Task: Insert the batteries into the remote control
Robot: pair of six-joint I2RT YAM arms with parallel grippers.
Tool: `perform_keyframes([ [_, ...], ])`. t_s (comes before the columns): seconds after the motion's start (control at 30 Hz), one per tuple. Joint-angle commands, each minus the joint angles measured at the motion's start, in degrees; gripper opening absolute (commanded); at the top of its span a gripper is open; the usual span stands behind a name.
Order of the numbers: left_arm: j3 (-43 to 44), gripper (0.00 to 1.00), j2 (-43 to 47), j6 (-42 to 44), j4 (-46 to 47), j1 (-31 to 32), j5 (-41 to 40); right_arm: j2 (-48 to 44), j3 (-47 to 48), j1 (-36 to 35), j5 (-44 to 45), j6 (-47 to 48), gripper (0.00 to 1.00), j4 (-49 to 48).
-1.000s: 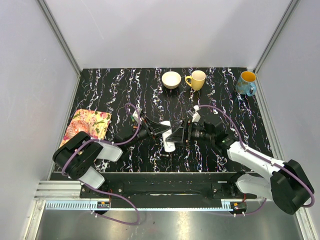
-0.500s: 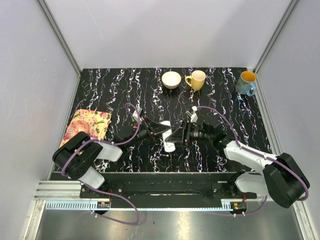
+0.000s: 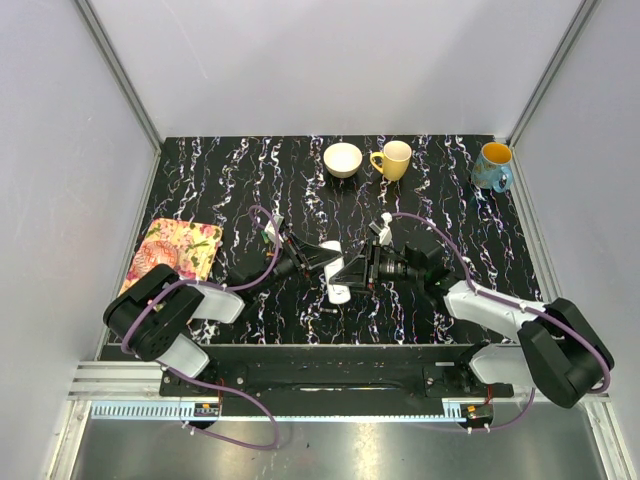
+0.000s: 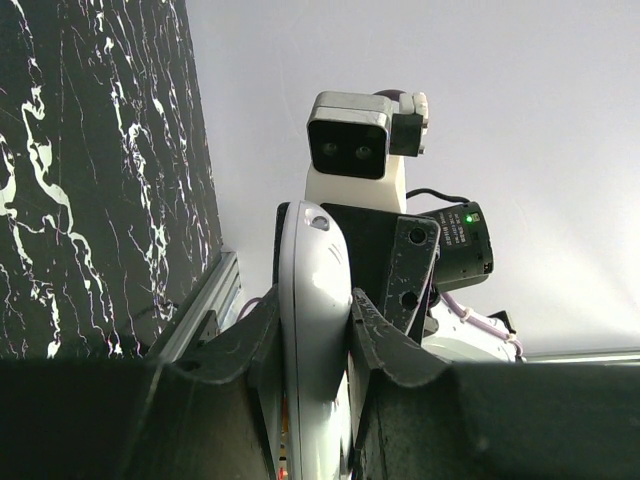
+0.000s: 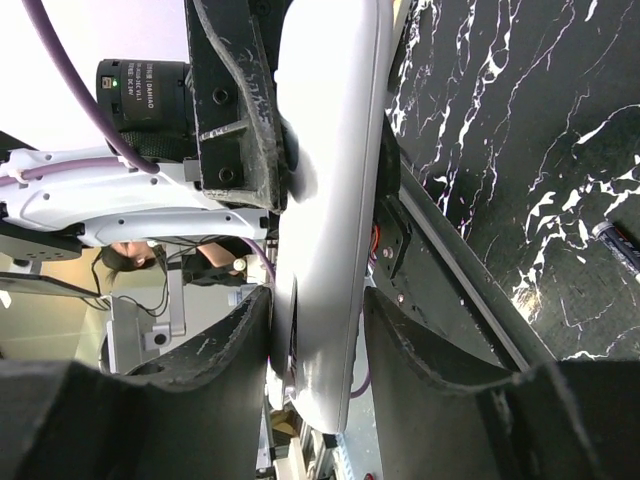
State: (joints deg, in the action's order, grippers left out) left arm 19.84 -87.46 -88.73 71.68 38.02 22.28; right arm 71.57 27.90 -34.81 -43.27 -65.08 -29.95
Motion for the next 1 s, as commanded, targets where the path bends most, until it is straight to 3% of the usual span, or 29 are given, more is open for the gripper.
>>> perform_keyframes([
  [0.0, 0.91, 0.00, 2.56, -0.39, 22.80, 0.48, 0.92, 1.11, -0.30, 0.35, -1.21, -1.19, 0.46, -4.23],
  [0.5, 0.64, 0.00, 3.17, -0.22, 23.07, 1.53, 0.30, 2.96, -0.48, 0.44, -1.03, -1.89, 0.36, -6.08],
  [0.63, 0.29, 0.00, 3.17, 0.31, 22.98, 1.62, -0.13, 2.96, -0.39, 0.44, -1.64, -1.54, 0.21, -5.38],
  [0.7, 0.29, 0.00, 3.17, 0.83, 22.54, 1.53, -0.22, 2.61, -0.22, 0.44, -1.82, -0.67, 0.00, -3.28],
  [0.8, 0.38, 0.00, 3.09, 1.80, 21.23, 1.53, -0.31, 1.21, 0.66, 0.44, -1.91, 1.78, 0.00, 1.55],
  [0.87, 0.73, 0.11, 2.73, 2.15, 20.43, 1.36, 0.13, -0.37, 2.94, 0.35, -1.47, 4.68, 0.00, 6.72],
  [0.9, 0.91, 0.24, 2.65, 2.42, 19.99, 1.27, 0.13, -2.55, 4.25, 0.44, -0.77, 9.14, 0.00, 14.76],
  [0.97, 1.17, 0.33, 2.73, 2.59, 19.73, 0.92, 0.04, -4.76, 8.56, 0.44, 1.34, 13.47, 0.00, 25.41],
])
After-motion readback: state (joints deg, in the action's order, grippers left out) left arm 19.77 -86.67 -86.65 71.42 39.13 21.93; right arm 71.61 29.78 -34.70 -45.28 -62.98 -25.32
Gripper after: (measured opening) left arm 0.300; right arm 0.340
